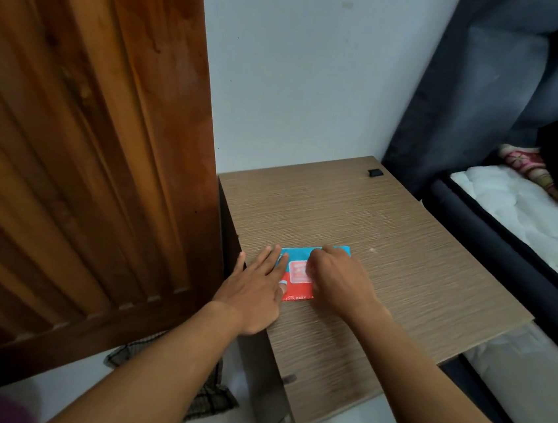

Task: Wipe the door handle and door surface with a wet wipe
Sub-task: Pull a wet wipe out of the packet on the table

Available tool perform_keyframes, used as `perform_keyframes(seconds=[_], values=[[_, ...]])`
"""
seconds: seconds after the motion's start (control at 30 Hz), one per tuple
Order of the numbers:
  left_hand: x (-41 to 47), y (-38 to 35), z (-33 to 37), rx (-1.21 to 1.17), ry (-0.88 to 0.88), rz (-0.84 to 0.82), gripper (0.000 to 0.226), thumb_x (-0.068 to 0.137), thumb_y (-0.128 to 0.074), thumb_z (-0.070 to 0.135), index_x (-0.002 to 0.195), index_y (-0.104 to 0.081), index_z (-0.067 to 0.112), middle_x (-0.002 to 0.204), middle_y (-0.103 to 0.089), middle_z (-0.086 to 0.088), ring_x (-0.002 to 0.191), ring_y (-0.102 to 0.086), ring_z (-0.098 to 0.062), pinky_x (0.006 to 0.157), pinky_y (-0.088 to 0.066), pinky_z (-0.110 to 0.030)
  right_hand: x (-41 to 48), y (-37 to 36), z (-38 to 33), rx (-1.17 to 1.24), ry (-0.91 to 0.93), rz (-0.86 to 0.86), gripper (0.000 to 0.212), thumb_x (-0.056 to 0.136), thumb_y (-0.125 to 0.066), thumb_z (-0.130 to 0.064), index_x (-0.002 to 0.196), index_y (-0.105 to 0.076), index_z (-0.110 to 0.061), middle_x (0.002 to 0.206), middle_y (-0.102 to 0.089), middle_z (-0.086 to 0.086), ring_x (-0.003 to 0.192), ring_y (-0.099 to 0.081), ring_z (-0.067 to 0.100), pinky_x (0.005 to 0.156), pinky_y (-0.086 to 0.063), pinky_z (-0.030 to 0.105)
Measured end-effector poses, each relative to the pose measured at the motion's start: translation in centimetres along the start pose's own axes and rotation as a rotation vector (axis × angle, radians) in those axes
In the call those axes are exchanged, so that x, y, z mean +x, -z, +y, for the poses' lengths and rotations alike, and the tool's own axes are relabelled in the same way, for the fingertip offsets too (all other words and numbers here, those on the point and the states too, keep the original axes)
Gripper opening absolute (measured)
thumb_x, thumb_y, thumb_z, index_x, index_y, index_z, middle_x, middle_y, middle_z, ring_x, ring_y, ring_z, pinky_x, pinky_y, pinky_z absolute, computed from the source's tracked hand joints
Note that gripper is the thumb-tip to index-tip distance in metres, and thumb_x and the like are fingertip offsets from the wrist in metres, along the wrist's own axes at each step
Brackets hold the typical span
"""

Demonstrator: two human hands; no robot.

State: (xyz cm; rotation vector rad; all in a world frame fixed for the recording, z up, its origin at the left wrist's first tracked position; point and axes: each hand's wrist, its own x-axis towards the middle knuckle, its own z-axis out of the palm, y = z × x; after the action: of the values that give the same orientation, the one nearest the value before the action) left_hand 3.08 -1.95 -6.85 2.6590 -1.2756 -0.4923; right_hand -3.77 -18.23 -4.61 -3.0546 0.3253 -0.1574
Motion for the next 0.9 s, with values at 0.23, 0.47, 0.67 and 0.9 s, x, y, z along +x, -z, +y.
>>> perform_keyframes(seconds=[0.23, 0.47, 0.67, 0.9], values=[[0.1, -0.3, -0.2, 0.001, 0.004, 0.014, 0.061, 0.106, -0.022, 0.04, 0.157, 0.008, 0.023, 0.164, 0.018, 0.004, 0.148, 0.023, -0.012, 0.122, 0.009, -0.051, 0.5, 1.5, -0.5, -0.099, 0.055, -0.02, 0.018, 0.089, -0.052, -0.024, 0.089, -0.07, -0.022, 0.093, -0.066, 0.001, 0.094, -0.061, 0.025, 0.075, -0.037, 0.034], [0.2, -0.4, -0.1, -0.008, 0.0, 0.012, 0.061, 0.106, -0.022, 0.039, 0.157, 0.008, 0.024, 0.164, 0.019, 0.004, 0.148, 0.023, -0.011, 0.122, 0.01, -0.05, 0.0, 1.1, -0.7, -0.161, 0.144, 0.056, 0.009, 0.089, -0.051, -0.021, 0.09, -0.06, -0.019, 0.094, -0.063, 0.0, 0.093, -0.061, 0.024, 0.075, -0.036, 0.036], [0.2, -0.3, -0.2, -0.022, 0.002, 0.006, 0.062, 0.106, -0.023, 0.04, 0.157, 0.008, 0.024, 0.164, 0.018, 0.004, 0.148, 0.023, -0.012, 0.122, 0.009, -0.051, -0.3, 0.6, 0.1, -0.116, 0.099, 0.093, 0.009, 0.087, -0.051, -0.023, 0.089, -0.06, -0.021, 0.085, -0.062, -0.003, 0.083, -0.063, 0.025, 0.071, -0.04, 0.037], [0.2, -0.4, -0.2, -0.021, 0.004, 0.003, 0.062, 0.106, -0.024, 0.041, 0.156, 0.008, 0.024, 0.165, 0.017, 0.005, 0.148, 0.023, -0.011, 0.122, 0.009, -0.051, -0.6, 0.4, 0.6, 0.002, 0.056, 0.179, 0.011, 0.091, -0.049, -0.023, 0.089, -0.057, -0.016, 0.083, -0.068, 0.003, 0.075, -0.063, 0.031, 0.063, -0.029, 0.034]])
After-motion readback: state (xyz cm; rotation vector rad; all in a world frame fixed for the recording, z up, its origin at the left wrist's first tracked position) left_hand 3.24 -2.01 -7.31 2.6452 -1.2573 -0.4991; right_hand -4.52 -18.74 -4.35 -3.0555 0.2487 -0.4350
